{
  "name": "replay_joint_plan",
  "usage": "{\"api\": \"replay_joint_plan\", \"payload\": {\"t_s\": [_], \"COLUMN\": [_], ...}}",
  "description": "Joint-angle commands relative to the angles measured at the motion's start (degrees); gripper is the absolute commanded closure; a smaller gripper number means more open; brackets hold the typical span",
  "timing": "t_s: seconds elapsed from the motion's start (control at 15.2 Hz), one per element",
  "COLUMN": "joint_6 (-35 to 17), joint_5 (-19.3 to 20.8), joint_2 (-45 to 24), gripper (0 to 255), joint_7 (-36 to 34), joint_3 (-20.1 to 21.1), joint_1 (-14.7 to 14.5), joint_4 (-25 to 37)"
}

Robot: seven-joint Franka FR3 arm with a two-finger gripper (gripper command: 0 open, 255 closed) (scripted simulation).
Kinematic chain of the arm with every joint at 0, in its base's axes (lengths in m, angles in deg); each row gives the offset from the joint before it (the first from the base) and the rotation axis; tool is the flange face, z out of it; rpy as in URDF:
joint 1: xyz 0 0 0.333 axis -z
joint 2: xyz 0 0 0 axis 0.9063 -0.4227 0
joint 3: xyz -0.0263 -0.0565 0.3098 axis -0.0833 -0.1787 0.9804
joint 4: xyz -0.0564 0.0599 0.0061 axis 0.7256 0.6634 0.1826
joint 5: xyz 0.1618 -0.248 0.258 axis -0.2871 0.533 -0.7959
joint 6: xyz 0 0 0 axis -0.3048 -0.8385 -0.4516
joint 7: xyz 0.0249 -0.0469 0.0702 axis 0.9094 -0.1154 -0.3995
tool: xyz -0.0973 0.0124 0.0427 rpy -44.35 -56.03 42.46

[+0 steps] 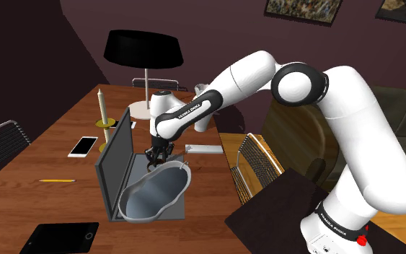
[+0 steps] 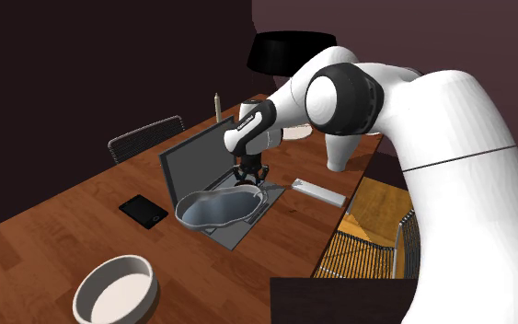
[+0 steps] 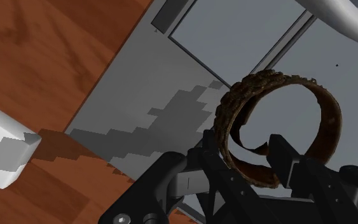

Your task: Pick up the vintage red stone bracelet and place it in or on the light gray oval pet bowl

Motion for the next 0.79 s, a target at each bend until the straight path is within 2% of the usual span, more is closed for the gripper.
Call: {"api": "replay_joint_plan", "payload": {"t_s": [0.0, 0.33, 0.73], "joint_6": [0.0, 0.0, 2.7], "joint_5": [0.0, 0.0, -0.4], "joint_2": [0.0, 0.0, 3.2], "gripper": [255, 255, 255], "joint_7": [0.0, 0.0, 0.1], "joint_3": [0.0, 0.0, 0.4], "joint_1": [0.0, 0.0, 0.3], "joint_4": [0.0, 0.0, -0.6]}}
